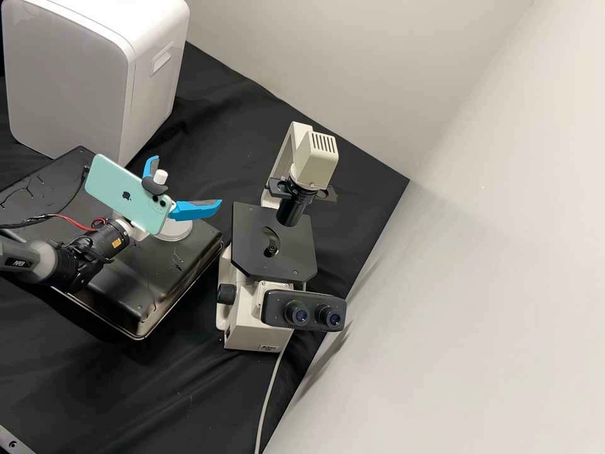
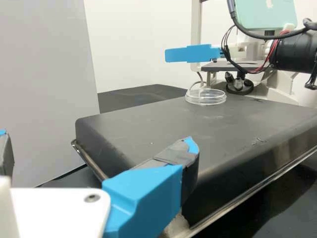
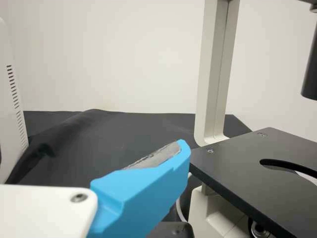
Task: Place the petri dish on the microscope
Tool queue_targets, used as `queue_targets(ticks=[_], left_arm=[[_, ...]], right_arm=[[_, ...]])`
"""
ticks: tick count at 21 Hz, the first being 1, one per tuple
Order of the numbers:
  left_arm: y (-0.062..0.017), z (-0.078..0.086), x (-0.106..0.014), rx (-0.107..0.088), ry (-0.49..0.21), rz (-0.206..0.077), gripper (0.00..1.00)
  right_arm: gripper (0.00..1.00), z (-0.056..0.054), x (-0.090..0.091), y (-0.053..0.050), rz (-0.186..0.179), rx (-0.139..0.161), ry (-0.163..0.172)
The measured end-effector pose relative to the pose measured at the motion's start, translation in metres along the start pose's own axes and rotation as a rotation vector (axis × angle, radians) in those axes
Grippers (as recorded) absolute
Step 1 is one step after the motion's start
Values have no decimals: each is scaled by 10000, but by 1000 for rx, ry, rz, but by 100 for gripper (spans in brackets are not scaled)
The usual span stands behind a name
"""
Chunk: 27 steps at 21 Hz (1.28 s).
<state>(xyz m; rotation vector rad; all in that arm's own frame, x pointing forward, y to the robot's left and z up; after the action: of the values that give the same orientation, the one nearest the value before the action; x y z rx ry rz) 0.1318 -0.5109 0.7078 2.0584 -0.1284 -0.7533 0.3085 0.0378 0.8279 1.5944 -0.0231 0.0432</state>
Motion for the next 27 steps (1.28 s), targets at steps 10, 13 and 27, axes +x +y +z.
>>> queue_targets(ticks=[10,13,27], left_arm=[[-1,4,-1,0,-2,-1,100],[-1,4,-1,0,-2,-1,100],[-4,16,-2,1,-9,-2,100]], right_arm=[[100,6,-15,-5,4,0,4],[100,68,-130,-58,10,-2,8],[100,106,-511,-262,-15,-11,36]])
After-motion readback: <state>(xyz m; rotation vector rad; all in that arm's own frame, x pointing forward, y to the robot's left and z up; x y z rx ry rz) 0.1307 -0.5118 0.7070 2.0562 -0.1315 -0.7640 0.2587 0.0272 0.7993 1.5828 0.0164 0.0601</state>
